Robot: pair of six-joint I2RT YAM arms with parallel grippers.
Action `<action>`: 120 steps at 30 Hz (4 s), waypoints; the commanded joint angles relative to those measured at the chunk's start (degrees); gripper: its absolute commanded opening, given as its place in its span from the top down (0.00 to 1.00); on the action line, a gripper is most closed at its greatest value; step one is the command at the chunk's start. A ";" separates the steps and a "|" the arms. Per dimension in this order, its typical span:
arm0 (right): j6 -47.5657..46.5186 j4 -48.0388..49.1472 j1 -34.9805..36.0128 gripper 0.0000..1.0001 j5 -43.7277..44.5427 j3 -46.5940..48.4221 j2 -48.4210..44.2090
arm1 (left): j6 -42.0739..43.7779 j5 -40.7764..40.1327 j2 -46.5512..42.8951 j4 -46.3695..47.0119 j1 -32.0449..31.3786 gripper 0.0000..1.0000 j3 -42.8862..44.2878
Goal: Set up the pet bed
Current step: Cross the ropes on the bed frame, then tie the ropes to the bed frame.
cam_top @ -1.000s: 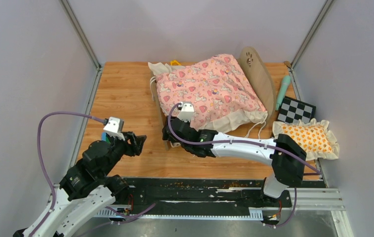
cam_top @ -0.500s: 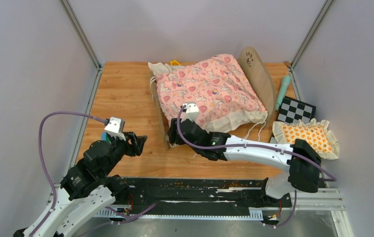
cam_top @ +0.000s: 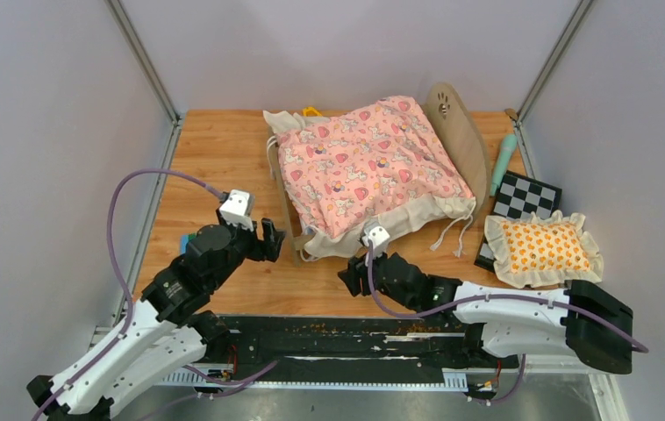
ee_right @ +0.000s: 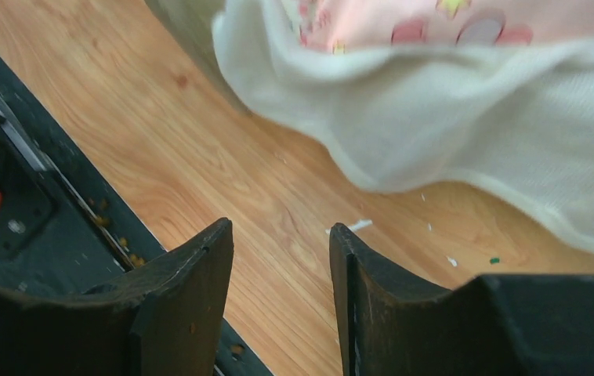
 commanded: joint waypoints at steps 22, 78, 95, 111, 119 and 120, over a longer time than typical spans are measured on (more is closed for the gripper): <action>-13.89 46.50 0.85 0.52 -2.22 -10.68 16.66 | -5.78 -7.85 32.75 12.13 -0.17 0.66 6.06; -19.55 54.13 -6.57 0.70 -12.92 16.75 62.72 | 2.00 -4.74 39.16 9.19 0.01 1.00 14.63; -10.60 56.62 -3.87 1.00 -22.93 1.50 52.51 | 1.69 -3.20 39.02 9.82 2.54 1.00 12.87; -12.17 35.41 -2.19 0.71 -16.10 -3.74 33.61 | 2.08 -2.51 39.20 9.79 2.90 1.00 12.87; -16.48 20.95 -0.51 0.53 -0.28 -0.07 22.31 | 2.17 -1.92 39.32 9.57 2.90 1.00 13.26; -16.68 20.67 -0.43 0.52 0.69 -0.34 21.25 | 2.24 -1.87 39.31 9.55 2.91 1.00 13.30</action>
